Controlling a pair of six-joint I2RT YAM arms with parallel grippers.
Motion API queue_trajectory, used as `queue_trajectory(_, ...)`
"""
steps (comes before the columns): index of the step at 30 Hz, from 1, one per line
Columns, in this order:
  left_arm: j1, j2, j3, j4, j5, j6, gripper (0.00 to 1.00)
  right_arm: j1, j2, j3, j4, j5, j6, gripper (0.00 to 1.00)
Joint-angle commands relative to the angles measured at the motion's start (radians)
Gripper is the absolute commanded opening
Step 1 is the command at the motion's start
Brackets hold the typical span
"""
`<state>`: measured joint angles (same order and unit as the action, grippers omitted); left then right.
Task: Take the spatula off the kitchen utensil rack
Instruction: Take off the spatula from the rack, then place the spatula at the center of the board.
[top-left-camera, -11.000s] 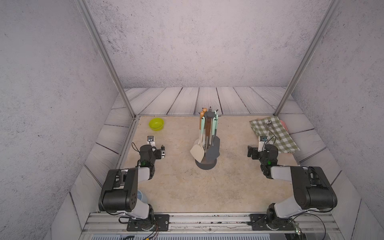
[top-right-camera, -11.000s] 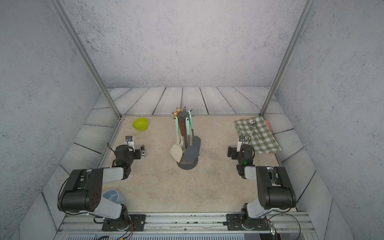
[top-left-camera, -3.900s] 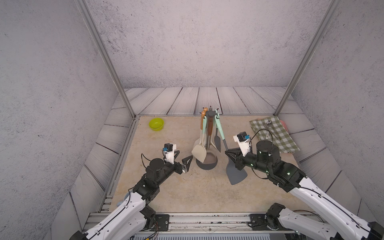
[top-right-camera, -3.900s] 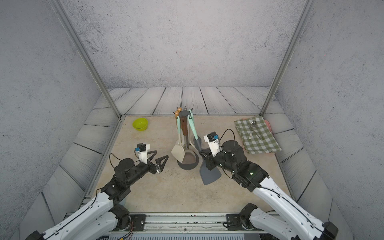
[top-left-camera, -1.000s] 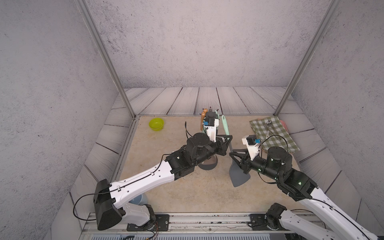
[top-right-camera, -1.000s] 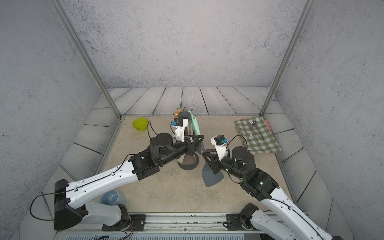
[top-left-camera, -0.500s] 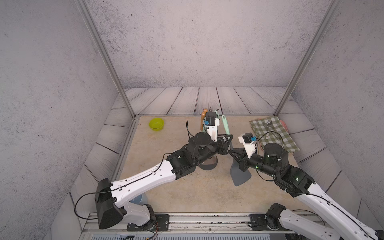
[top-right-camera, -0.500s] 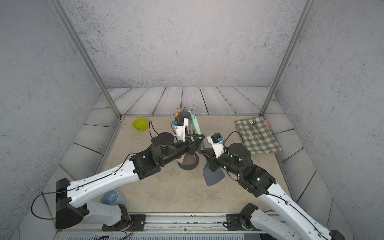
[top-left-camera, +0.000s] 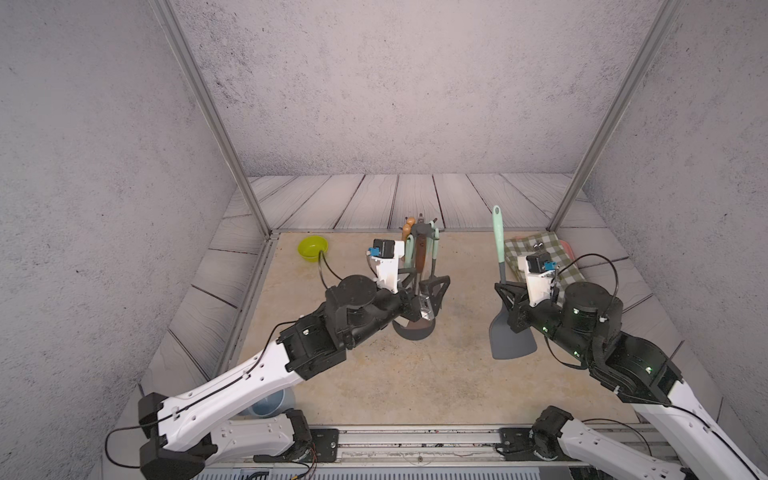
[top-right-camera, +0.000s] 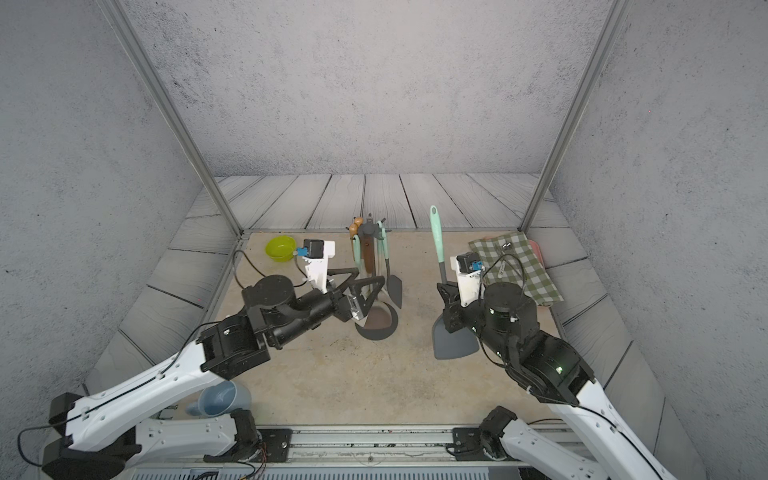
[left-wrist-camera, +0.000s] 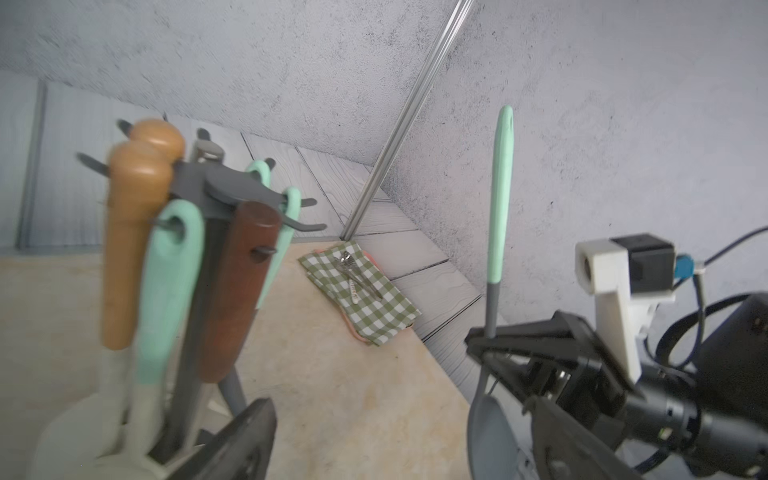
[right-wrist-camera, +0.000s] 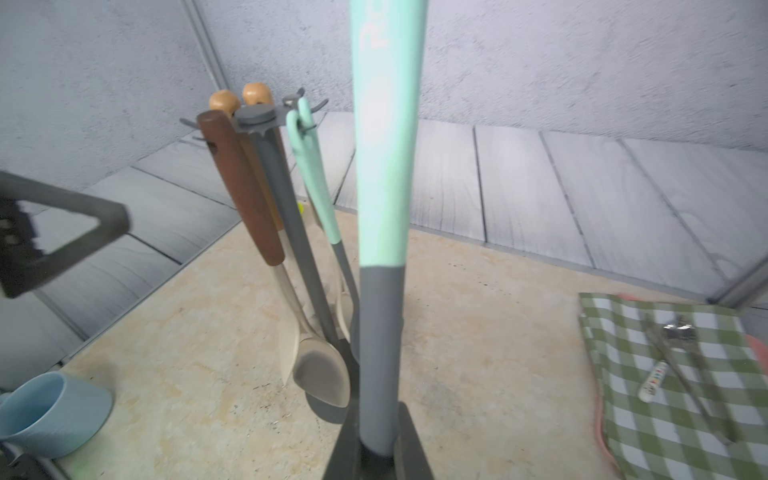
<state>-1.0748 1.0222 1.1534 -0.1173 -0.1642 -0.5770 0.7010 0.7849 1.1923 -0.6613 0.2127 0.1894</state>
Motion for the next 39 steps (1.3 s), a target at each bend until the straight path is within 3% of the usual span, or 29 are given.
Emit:
queue_trajectory(1,-0.002,-0.098,-0.111,-0.101,-0.109,0.083,0.99,-0.006,0.071,0.066,-0.064,0.139,-0.042,0.00)
queue_trajectory(8,-0.002,-0.336,-0.404,-0.036,-0.275,0.156,0.99,-0.075,0.322,0.238,-0.066,0.185,-0.120,0.00)
queue_trajectory(18,-0.001,-0.437,-0.649,0.084,-0.361,0.319,0.99,-0.425,0.674,0.319,0.071,-0.179,-0.073,0.00)
queue_trajectory(26,-0.001,-0.468,-0.671,0.069,-0.394,0.335,0.99,-0.527,0.967,0.410,0.157,-0.280,-0.083,0.00)
queue_trajectory(39,0.000,-0.446,-0.682,0.083,-0.423,0.351,0.99,-0.640,1.395,0.685,0.050,-0.331,-0.106,0.00)
